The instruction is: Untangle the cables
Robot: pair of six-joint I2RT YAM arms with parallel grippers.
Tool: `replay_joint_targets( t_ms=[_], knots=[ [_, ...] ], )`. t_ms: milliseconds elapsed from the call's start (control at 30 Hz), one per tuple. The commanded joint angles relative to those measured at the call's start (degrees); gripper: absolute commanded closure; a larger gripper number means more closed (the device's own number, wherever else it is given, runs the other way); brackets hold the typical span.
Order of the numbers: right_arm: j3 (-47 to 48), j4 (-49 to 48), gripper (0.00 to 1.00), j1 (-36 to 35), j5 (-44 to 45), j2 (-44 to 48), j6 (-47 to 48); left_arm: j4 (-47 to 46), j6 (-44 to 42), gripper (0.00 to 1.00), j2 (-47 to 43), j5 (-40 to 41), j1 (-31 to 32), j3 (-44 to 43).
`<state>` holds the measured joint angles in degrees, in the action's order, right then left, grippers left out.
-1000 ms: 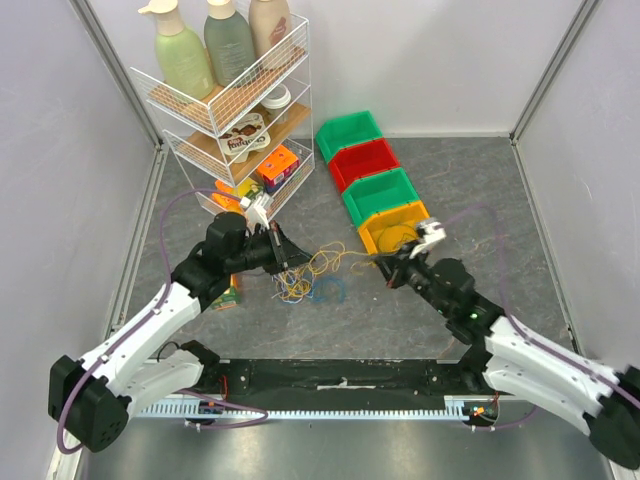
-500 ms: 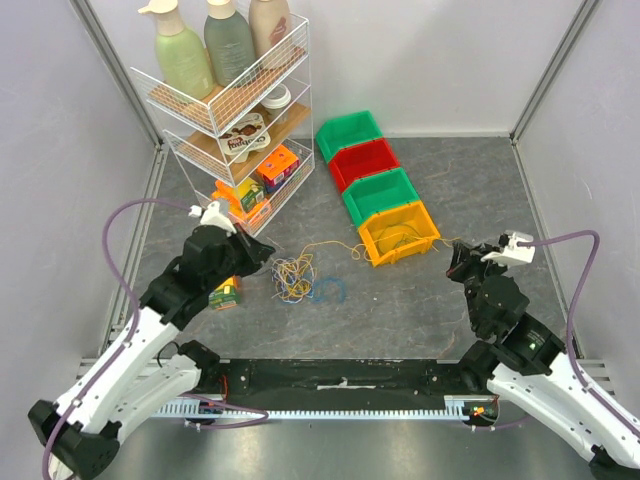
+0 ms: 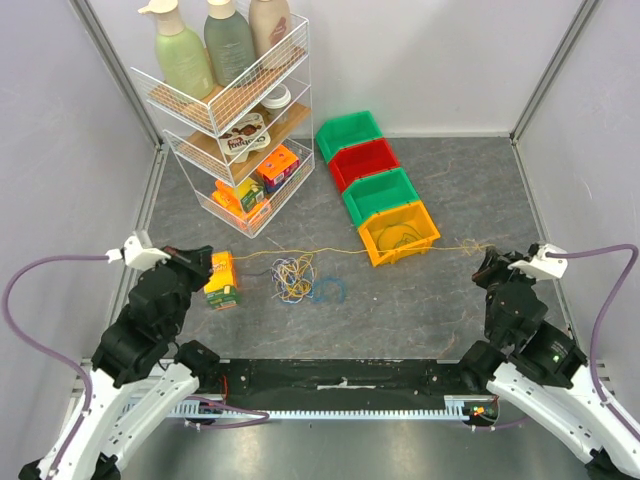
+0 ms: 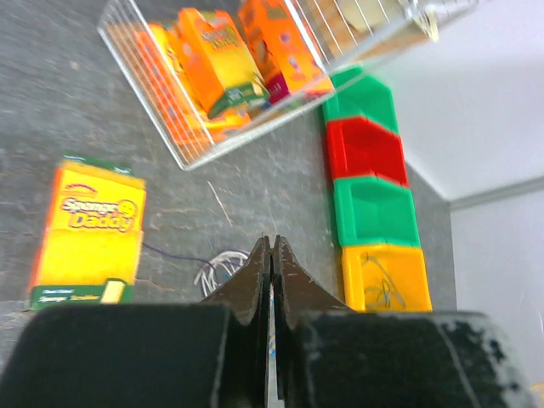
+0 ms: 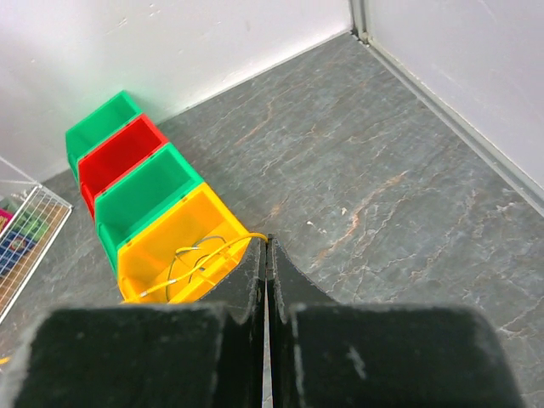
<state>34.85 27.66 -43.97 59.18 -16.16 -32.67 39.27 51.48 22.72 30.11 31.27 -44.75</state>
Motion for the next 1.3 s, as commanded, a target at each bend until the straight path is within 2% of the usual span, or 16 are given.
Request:
replay_joint_targets(
  t_ms=[0,200,500,533,667,733,900,1000,1100,1267],
  knots=[
    [3.5,4.5,1.0,0.1,6.7,0.8,-3.5,4.4,2.7,0.98,-3.3,15.4,0.0,-2.8],
    [4.3,4.8,1.0,0.1,6.5,-0.1,-2.9,4.7,-1.3,0.98,-4.7,20.4,0.1,-5.6],
    [5.4,5.2,1.0,0.1,4.6,-0.1,-2.6,4.4,-2.6,0.98,-5.5,21.3,0.0,-5.9],
    [5.5,4.2,1.0,0.1,2.3,-0.2,-1.4,3.1,-3.6,0.98,-5.4,19.7,-0.1,-5.7],
    [2.3,-5.5,1.0,0.1,-13.1,-1.6,3.7,-8.5,-11.5,0.98,-1.1,0.0,0.0,-3.8],
    [1.4,-10.0,1.0,0.1,-21.2,-6.1,3.8,-13.5,-13.9,0.98,4.3,-10.0,-0.1,-3.4],
    [11.4,-11.1,1.0,1.1,-34.8,-33.2,7.3,-21.3,-14.8,0.98,20.7,-33.0,-0.1,-7.5],
    [17.0,-14.4,1.0,6.1,-45.4,-44.7,9.9,-26.9,-11.6,0.98,28.8,-44.0,0.6,-9.4],
    [23.6,-13.5,1.0,12.0,-48.3,-55.5,10.3,-28.7,-10.0,0.98,33.5,-44.4,3.2,-10.9],
    [32.0,-8.9,1.0,18.2,-47.5,-63.5,11.0,-25.8,-9.1,0.98,39.1,-41.1,5.7,-15.2]
  ],
)
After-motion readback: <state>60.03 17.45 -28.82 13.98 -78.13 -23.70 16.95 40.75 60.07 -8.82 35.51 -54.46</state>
